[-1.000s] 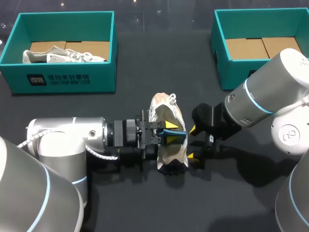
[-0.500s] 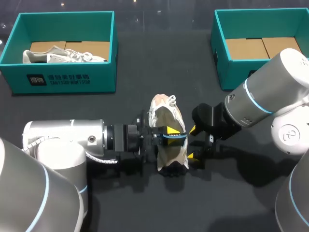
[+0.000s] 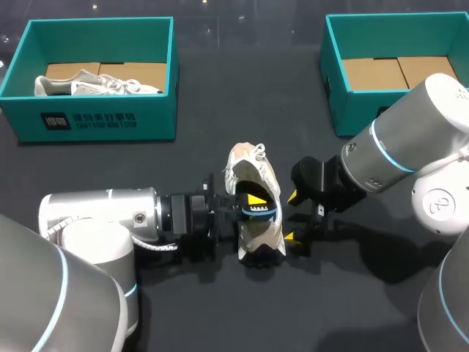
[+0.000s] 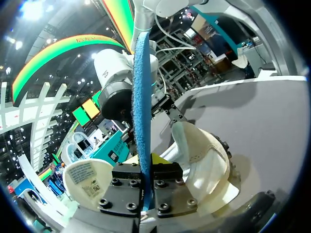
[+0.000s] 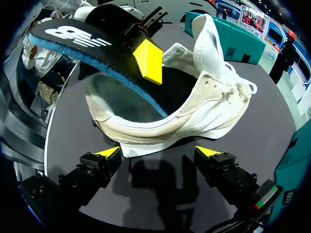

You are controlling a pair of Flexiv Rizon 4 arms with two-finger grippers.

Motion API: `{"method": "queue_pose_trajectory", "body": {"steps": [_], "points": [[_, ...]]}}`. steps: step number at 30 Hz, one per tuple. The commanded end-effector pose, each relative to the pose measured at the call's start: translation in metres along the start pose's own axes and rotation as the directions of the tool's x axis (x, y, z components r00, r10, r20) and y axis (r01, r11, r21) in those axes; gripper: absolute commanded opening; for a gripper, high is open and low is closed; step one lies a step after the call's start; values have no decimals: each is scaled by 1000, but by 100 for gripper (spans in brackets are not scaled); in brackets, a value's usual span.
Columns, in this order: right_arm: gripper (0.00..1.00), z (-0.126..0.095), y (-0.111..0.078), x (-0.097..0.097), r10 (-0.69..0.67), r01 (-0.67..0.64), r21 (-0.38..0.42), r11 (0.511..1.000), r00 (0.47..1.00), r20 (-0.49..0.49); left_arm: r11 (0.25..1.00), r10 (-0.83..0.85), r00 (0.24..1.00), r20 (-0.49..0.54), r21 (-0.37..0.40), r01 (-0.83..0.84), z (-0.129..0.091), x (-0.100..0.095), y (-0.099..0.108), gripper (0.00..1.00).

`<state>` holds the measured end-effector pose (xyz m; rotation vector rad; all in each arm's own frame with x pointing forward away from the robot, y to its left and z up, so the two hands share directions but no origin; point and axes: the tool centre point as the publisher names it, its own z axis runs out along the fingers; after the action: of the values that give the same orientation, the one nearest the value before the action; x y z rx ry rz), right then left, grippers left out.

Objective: Take the shoe out of the shoebox, open the shoe tongue, remove and reinsert the insole, then place the shoe into the shoebox

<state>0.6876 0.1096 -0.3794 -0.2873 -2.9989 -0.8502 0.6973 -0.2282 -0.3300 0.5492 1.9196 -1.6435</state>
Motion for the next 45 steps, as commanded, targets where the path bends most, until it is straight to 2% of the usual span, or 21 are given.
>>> {"method": "queue_pose_trajectory", "body": {"steps": [1,9,11,12,14,23,27,30,31,32,40,45], "points": [[100,-1,-1,2,-1,1,-1,1000,1000,2,999,10,1000,3,-34,-10,8,-2,9,0],[100,-1,-1,2,-1,1,-1,1000,1000,2,999,-12,1000,10,-47,13,4,-5,8,0],[100,-1,-1,2,-1,1,-1,1000,1000,2,999,-19,1000,15,-44,19,3,-6,5,22],[100,-1,-1,2,-1,1,-1,1000,1000,2,999,-21,1000,17,-41,22,2,-7,3,27],[100,-1,-1,2,-1,1,-1,1000,1000,2,999,-23,1000,19,-37,24,1,-7,-3,30],[100,-1,-1,2,-1,1,-1,1000,1000,2,999,-18,999,29,-27,19,-5,-12,-25,26],[100,-1,-1,2,-1,1,-1,1000,1000,2,1000,-4,1000,28,-18,4,-4,-12,-34,29],[100,-1,-1,2,-1,1,-1,1000,1000,2,1000,8,1000,15,-3,-8,-3,-9,-39,23],[100,-1,-1,2,-1,1,-1,1000,1000,2,1000,14,1000,6,1,-14,-2,-7,-40,16],[100,-1,-1,2,-1,1,-1,1000,1000,2,1000,17,1000,3,2,-17,-2,-6,-40,0],[100,-1,-1,2,-1,1,-1,1000,1000,2,997,82,996,-26,0,-83,2,2,-20,0],[100,-1,-1,2,-1,1,-1,1000,1000,2,994,107,994,-26,-28,-107,3,1,-6,0]]}}
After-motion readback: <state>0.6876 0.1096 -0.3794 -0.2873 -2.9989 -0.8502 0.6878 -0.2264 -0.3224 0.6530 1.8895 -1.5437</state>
